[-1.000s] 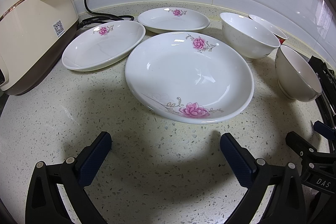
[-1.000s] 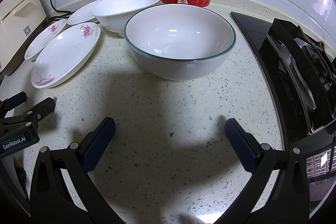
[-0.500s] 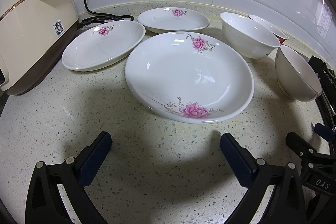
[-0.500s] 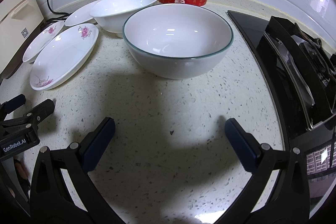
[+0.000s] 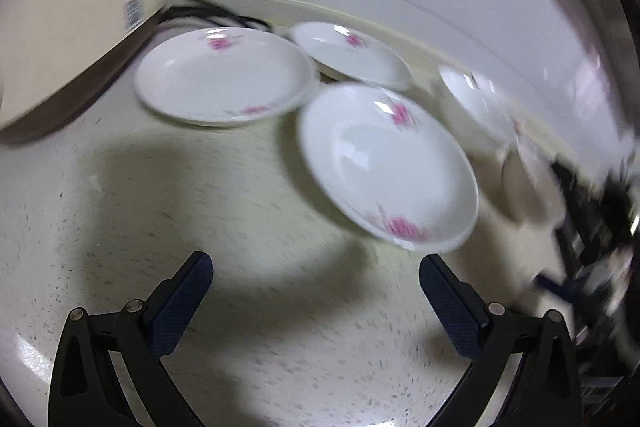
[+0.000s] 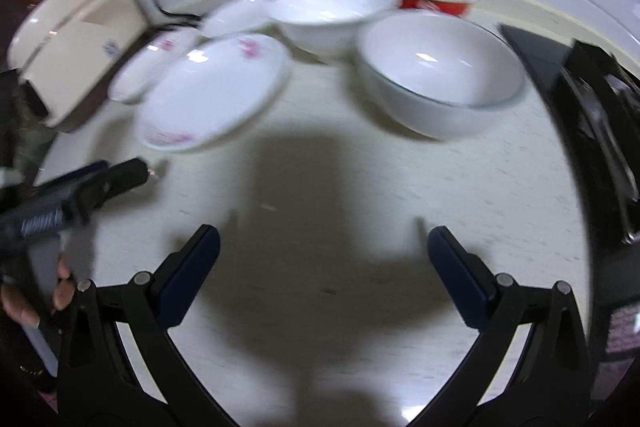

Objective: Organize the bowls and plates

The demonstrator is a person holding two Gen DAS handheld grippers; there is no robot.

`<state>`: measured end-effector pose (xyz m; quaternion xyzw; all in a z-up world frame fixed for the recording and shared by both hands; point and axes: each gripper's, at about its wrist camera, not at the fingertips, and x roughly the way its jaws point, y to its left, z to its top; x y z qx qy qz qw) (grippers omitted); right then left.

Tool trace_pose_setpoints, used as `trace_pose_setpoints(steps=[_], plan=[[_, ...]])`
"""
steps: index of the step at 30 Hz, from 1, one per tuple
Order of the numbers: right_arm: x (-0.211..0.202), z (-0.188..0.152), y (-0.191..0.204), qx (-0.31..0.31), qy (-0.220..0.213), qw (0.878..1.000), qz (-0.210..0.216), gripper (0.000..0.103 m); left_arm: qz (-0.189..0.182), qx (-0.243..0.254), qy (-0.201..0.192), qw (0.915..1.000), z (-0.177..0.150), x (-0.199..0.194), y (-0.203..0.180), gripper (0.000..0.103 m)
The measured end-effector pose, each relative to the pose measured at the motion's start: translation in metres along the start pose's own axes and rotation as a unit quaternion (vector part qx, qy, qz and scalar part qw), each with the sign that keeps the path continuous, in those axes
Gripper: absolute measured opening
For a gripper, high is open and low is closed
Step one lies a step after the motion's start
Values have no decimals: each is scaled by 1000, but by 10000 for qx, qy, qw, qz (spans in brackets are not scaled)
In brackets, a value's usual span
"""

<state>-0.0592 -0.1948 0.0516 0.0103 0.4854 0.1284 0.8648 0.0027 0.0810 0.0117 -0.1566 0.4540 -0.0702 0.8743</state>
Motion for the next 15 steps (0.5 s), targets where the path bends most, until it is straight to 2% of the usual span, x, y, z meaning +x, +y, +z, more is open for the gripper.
trace_pose_setpoints(steps=[2,7,9,10,11,14,15], plan=[[4,8,9,34,-144,9995,292,103,-120,-305,2,9995,8,-1,13,103],[20,37,22,266,-274,9986,374,102,2,-621,-45,9981,24,6,26,103],[31,52,19,480,-215,9972,532,94,36,-725,-87,9973,28,8,26,101],[35,54,21,528,-176,9969,554,84,89,-774,-117,9969,30,10,26,98],[43,59,20,610,-105,9964,577,79,165,-819,-162,9964,32,11,25,95],[60,68,21,749,-27,9957,551,72,467,-802,-246,9954,37,18,17,82],[64,71,20,761,-22,9956,548,69,477,-785,-264,9954,38,19,15,74]])
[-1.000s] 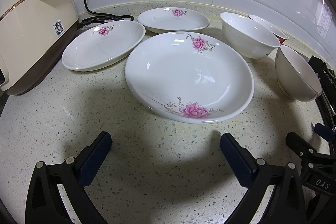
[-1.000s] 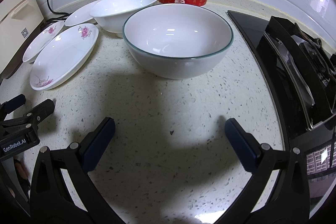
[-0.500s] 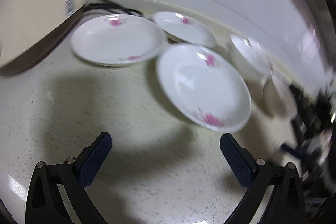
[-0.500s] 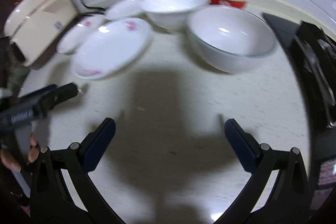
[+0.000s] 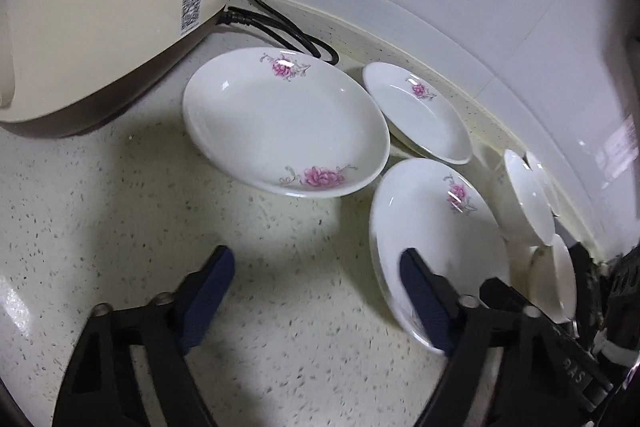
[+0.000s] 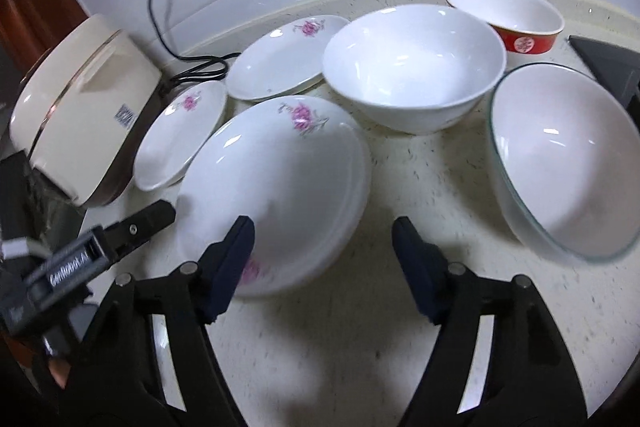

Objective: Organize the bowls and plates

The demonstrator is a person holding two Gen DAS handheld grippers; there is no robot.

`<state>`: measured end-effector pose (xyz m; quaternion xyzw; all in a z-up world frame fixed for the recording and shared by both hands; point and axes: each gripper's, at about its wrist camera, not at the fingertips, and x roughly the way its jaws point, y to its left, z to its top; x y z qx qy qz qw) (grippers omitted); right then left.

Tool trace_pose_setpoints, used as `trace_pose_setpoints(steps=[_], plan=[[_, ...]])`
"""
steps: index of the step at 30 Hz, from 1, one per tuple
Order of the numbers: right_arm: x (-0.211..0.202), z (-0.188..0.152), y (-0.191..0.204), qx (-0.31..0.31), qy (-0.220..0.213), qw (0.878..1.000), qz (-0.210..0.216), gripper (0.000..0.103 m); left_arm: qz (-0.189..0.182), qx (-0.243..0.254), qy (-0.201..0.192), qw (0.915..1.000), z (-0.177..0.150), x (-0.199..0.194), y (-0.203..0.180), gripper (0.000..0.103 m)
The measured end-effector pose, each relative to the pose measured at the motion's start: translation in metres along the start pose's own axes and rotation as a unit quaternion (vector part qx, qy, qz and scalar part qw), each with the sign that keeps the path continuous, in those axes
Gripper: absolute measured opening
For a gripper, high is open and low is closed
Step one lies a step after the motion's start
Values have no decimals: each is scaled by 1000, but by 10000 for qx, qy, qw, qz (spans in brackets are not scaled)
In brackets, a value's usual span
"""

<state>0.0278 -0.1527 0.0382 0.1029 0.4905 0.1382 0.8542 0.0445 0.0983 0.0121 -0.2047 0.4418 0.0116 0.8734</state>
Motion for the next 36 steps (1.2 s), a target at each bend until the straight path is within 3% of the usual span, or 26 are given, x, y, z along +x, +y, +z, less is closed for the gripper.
trace_pose_setpoints(steps=[2,5,6,9,15,26,36], plan=[[6,5,0,-59,-48,10000,2,58,-27,60,-31,10000,0,4,-9,64],[12,13,-4,-49,-41,9999,136,54,47,211,-64,9997,-1,11,-22,51],[14,14,-4,-48,-10,9997,244,53,55,280,-78,9996,-2,13,-26,43],[17,16,-9,-232,-4,9992,313,38,9,306,-160,9994,-6,17,-32,18],[19,19,-26,17,74,9979,644,15,8,271,-441,9987,-12,16,-32,17],[13,12,-23,-211,102,9985,501,15,2,399,-575,9975,-19,7,-35,17],[-3,7,-12,-478,7,9957,795,16,239,475,-1149,9920,-36,-27,-34,17]])
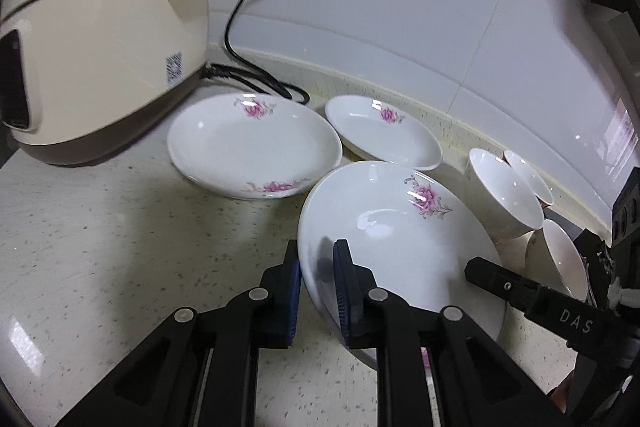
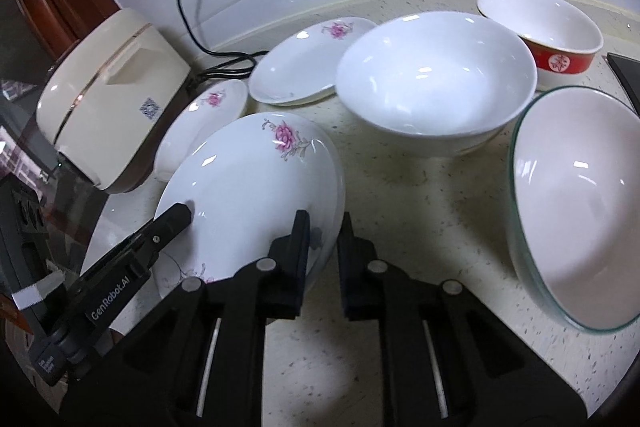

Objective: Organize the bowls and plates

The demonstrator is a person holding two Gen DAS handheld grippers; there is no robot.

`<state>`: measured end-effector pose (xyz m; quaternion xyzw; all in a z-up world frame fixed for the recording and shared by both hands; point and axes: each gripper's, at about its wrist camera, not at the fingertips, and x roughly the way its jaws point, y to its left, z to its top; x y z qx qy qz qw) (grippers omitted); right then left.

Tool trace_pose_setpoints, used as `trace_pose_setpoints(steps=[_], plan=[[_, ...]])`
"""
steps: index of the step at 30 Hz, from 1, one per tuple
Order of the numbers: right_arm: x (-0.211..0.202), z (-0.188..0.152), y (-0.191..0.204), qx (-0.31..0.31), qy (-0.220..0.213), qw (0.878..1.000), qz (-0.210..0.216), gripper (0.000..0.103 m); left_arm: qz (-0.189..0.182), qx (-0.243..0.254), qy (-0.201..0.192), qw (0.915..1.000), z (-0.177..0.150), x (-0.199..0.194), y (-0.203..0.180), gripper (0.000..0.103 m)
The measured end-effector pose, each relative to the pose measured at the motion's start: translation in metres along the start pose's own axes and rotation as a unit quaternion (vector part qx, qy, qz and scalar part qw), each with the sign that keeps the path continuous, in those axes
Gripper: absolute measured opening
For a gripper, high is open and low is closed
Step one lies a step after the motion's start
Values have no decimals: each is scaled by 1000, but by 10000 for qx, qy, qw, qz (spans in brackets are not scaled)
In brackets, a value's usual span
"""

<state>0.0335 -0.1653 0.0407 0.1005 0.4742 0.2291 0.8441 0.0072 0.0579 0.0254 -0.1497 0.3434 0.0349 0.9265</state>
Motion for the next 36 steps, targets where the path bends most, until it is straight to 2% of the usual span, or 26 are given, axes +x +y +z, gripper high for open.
trace_pose_setpoints(steps=[5,14,21,29,36], plan=[[-7,-3,13,-186,-92,9996,202,16,21,-184,-102,9998,-5,-16,13,17],[-1,-19,59,-777,-64,9953,572,17,370,-315,-306,9984,-13,-52,48,17],[8,-36,90,-1161,36,9908,688,18,601,-419,-347,9967,-26,-70,77,17],[16,-55,128,-1669,109,9834,704,19,744,-626,-211,9950,-40,-81,108,21],[23,-68,148,-1857,258,9786,844,20,858,-795,-113,9931,-48,-91,133,23]])
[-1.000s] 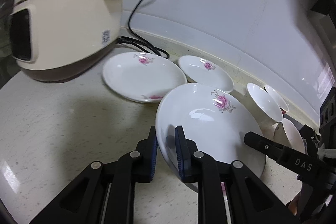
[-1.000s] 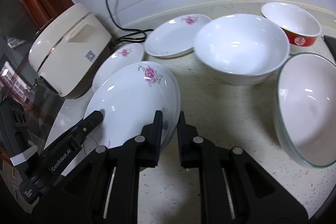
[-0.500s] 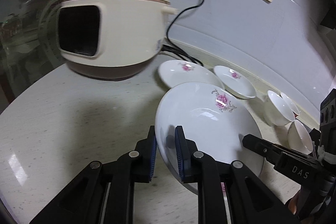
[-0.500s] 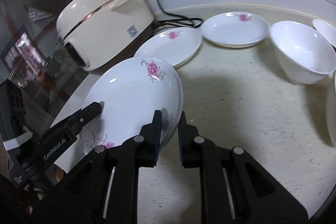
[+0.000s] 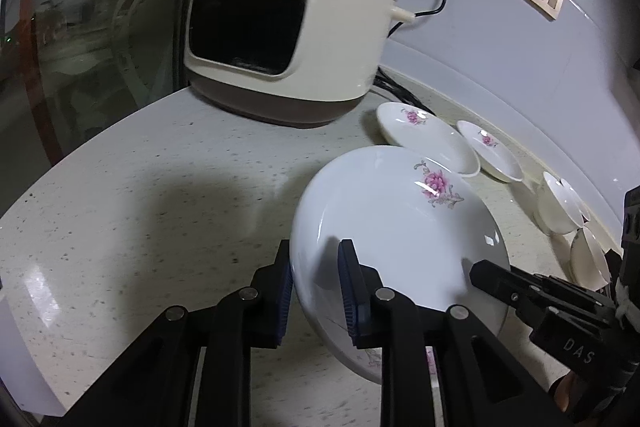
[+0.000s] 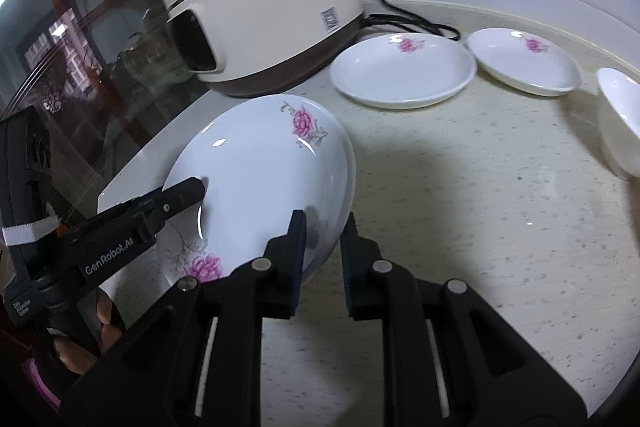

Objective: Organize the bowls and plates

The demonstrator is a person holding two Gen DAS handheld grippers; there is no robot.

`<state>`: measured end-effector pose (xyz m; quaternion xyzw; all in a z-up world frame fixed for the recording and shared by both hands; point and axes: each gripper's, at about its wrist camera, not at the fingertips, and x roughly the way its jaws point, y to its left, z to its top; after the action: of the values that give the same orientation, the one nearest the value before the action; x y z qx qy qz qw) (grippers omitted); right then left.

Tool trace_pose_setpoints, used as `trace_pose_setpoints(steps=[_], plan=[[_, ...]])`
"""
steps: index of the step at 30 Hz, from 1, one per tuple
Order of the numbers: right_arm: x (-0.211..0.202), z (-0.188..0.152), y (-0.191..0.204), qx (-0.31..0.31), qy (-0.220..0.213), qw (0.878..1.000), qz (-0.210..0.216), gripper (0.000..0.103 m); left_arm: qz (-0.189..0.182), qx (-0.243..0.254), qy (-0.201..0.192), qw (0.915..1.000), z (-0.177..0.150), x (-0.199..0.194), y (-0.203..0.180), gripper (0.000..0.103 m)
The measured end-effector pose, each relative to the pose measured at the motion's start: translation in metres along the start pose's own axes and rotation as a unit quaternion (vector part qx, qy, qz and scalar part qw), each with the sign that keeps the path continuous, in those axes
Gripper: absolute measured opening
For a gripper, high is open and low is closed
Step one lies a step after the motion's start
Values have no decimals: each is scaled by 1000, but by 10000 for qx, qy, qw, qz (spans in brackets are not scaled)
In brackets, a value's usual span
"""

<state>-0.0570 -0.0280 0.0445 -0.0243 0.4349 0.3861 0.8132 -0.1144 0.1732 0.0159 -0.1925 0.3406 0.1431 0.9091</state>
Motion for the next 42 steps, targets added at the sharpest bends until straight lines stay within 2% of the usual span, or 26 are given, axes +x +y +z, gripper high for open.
trace_pose_setpoints(steps=[6,10,17,24,27,30,32,34,37,40,42], plan=[[17,4,19,-236,131,9996,7,20,2,-280,249,9993,0,4,24,24],[24,3,28,-439,198,9988,52,20,108,-371,237,9990,0,3,33,24],[34,3,39,-720,351,9965,252,22,258,-767,24,9967,-1,-3,46,24],[43,4,48,-901,533,9930,540,24,545,-1240,-306,9903,-3,-12,57,24],[47,4,51,-924,638,9918,607,35,608,-1325,-276,9889,-3,-8,55,26],[44,2,56,-1042,587,9911,577,53,538,-1497,-224,9870,-5,-5,57,32],[41,2,58,-1091,516,9912,548,79,617,-1461,-307,9869,-5,-7,55,39],[38,3,55,-1009,449,9923,554,82,623,-1528,-394,9855,-7,-12,59,52],[34,8,37,-619,398,9950,672,82,625,-1756,-574,9808,-8,-18,65,63],[26,11,22,-306,210,9972,655,82,550,-1829,-726,9789,-9,-23,68,64],[20,14,13,-209,-8,9984,534,82,598,-1673,-909,9799,-9,-30,61,66]])
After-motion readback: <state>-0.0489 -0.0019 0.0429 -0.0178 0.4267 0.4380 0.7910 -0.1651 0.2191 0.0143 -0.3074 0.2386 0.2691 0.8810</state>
